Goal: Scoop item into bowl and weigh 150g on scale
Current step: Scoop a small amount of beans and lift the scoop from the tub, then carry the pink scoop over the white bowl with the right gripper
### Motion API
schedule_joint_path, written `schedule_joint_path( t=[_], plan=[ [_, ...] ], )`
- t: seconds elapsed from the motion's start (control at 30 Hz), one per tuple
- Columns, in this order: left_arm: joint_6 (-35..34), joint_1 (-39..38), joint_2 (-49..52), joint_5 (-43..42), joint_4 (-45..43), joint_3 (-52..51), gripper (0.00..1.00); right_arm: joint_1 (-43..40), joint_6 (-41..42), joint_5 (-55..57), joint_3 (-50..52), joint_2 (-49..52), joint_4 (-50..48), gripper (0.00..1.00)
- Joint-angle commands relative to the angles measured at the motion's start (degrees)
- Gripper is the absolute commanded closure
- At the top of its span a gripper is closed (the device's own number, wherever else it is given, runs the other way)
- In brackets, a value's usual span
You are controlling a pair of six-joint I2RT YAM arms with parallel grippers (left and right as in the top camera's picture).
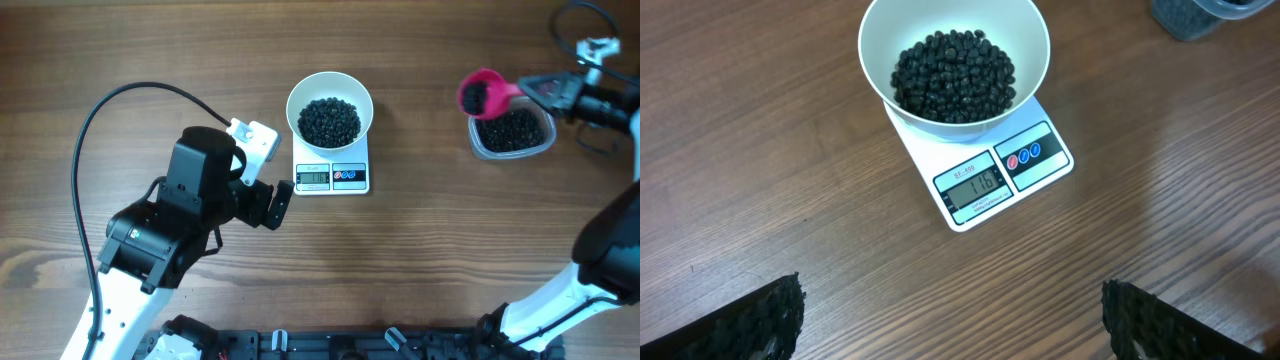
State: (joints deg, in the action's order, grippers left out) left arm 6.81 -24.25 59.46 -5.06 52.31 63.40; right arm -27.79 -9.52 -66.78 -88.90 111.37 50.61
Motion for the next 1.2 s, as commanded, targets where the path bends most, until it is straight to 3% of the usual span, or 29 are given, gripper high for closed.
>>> schedule_joint_path(
  t=[0.0,0.2,0.33,0.47,0.67,0.97,1.17],
  plan=[
    [0.5,0.3,-0.2,-0.7,-0.2,0.8,0.0,6.6,10.3,-5.9,-0.1,-3.6,-7.9,0.96],
    [0.5,0.3,-0.2,-0.7,-0.2,0.8,0.0,20.9,32.0,-11.4,-0.1,-4.2,-34.5,0.96],
    [0.5,0.3,-0.2,-0.7,-0.2,0.8,0.0,26.5,36.3,-11.5,-0.1,-4.2,-44.5,0.96],
    [0.5,0.3,-0.2,-0.7,-0.2,0.8,0.0,29.9,29.9,-11.3,-0.1,-4.2,-45.0,0.96],
    [0.5,0.3,-0.2,-0.7,-0.2,0.8,0.0,35.3,8.9,-5.8,-0.1,-4.2,-41.3,0.96],
    [0.5,0.3,-0.2,-0.7,-0.2,0.8,0.0,36.5,-17.4,-3.5,-0.1,-4.2,-36.9,0.96],
    [0.5,0.3,-0.2,-0.7,-0.2,0.8,0.0,36.6,-20.8,-3.1,-0.1,-4.2,-35.5,0.96]
  ],
)
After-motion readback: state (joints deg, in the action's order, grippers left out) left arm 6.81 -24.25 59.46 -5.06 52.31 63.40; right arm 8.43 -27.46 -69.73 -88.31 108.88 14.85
